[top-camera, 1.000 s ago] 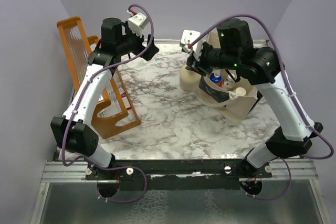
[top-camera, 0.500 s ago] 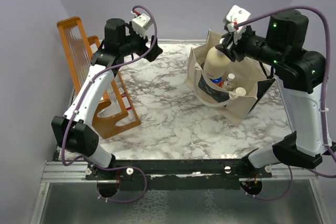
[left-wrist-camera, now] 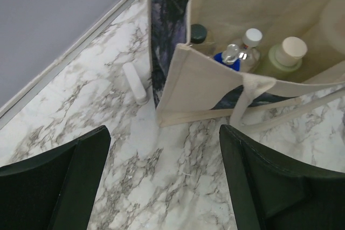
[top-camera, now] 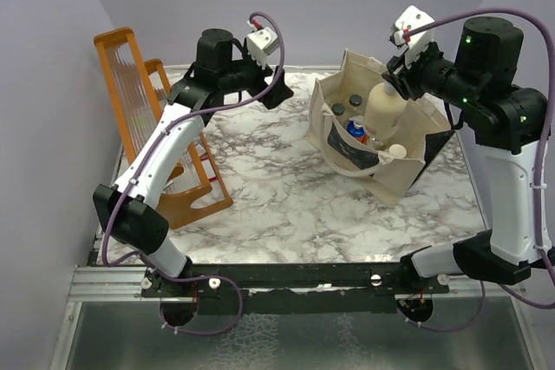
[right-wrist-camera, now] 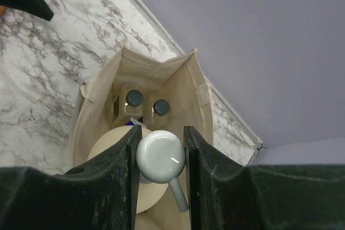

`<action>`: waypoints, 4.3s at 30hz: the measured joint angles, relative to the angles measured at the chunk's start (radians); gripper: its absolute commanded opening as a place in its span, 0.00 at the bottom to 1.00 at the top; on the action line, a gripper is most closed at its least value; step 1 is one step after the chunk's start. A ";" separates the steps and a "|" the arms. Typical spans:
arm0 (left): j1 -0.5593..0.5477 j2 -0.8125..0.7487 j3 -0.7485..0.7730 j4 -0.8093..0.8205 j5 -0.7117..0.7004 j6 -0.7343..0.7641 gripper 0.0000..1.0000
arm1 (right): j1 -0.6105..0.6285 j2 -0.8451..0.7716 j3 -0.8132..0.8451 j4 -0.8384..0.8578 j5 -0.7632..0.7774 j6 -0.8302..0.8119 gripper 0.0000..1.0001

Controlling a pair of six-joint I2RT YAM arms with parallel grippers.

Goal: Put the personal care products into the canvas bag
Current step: Adjust the canvas bag at the center of the board.

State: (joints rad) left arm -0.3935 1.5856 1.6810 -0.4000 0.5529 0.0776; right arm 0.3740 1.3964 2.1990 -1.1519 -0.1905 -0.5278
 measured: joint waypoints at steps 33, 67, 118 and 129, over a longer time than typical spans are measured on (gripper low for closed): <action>-0.592 0.328 0.412 -0.220 0.130 0.260 0.80 | -0.304 -0.147 -0.303 -0.011 -0.039 -0.017 0.01; -0.700 0.492 0.488 -0.169 -0.047 0.369 0.00 | -0.304 -0.138 -0.409 -0.037 0.050 -0.097 0.01; -0.698 0.491 0.516 -0.184 -0.010 0.310 0.64 | -0.304 -0.164 -0.484 -0.118 -0.021 -0.229 0.01; -0.669 0.432 0.513 -0.229 0.016 0.306 0.75 | -0.307 -0.164 -0.477 -0.122 -0.019 -0.204 0.01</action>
State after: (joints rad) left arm -1.0626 2.0178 2.1944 -0.6289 0.5694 0.3832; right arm 0.0669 1.2324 1.7222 -1.2739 -0.2092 -0.7322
